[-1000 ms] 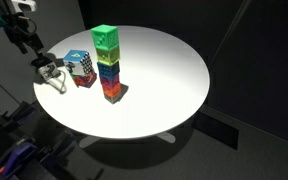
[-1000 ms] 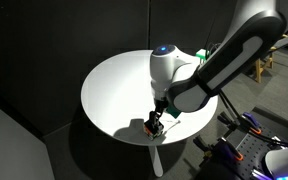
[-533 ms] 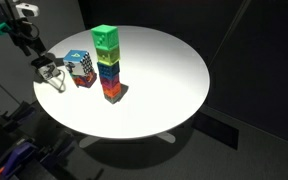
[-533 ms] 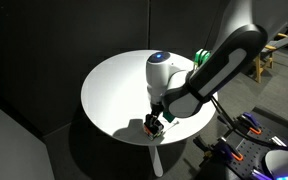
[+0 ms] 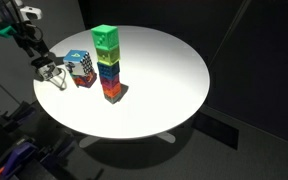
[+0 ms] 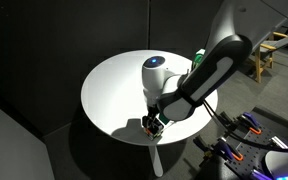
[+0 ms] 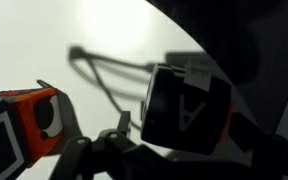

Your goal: Put the plushy cube on the eft on top of the other plushy cubes on the right

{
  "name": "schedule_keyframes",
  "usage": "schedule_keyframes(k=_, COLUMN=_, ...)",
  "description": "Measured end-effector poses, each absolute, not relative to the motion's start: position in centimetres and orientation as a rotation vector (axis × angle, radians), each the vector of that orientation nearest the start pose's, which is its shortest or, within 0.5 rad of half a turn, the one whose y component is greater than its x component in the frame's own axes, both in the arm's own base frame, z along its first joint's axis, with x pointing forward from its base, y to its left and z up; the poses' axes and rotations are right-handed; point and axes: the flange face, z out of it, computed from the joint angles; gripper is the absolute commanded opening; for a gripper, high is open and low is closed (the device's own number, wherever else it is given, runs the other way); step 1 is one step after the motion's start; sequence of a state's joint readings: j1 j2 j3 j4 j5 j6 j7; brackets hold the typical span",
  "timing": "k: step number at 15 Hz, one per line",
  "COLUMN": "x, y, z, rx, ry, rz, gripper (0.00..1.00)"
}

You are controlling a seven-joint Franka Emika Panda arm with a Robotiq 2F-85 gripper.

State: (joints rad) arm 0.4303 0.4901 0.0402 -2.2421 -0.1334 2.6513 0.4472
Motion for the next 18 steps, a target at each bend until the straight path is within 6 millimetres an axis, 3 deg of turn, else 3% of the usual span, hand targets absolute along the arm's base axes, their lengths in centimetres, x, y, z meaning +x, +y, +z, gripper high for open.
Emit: schedule_keyframes(k=18, x=47.9, y=25.6, z=11.8, rx=-3.215, ry=-0.249, rz=0.096, gripper=1.00)
